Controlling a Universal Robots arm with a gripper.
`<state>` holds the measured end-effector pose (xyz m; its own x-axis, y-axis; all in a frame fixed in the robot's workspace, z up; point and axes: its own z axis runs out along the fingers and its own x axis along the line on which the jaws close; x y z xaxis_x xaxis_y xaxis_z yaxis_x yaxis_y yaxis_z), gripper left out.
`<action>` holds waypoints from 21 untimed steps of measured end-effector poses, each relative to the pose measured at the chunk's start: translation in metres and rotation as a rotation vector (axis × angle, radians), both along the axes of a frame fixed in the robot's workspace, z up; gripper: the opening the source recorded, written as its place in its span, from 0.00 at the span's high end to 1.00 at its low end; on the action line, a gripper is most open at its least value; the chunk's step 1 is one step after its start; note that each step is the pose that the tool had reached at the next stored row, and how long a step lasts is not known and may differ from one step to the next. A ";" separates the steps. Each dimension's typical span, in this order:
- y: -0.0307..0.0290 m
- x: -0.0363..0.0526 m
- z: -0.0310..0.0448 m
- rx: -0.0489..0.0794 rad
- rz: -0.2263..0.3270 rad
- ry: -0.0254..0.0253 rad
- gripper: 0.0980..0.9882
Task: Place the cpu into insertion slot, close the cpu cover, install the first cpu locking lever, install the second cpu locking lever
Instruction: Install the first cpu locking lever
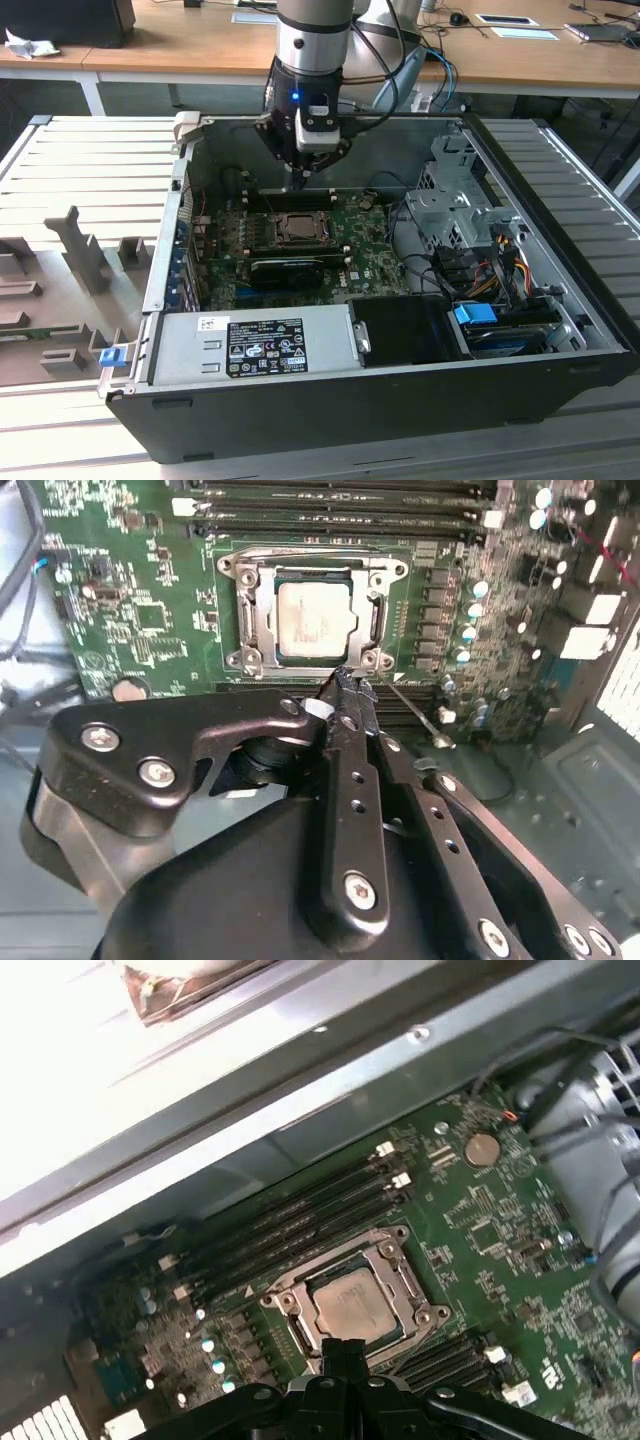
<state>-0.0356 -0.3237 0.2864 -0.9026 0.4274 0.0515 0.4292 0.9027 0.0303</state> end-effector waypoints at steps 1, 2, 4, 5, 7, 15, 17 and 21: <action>0.0000 0.0000 -0.0001 0.000 0.018 0.0000 0.99; 0.0000 0.0000 -0.0001 0.000 0.042 0.0000 0.99; 0.0000 0.0000 -0.0003 0.000 0.087 -0.0004 0.99; 0.0000 0.0000 -0.0003 0.000 0.105 -0.0006 0.99; 0.0000 0.0000 -0.0005 0.000 0.158 -0.0023 0.99; 0.0000 -0.0001 -0.0010 -0.004 0.213 -0.0357 0.99; 0.0000 -0.0005 -0.0010 -0.004 0.220 -0.0357 0.99; 0.0000 -0.0006 -0.0011 -0.004 0.229 -0.0358 0.99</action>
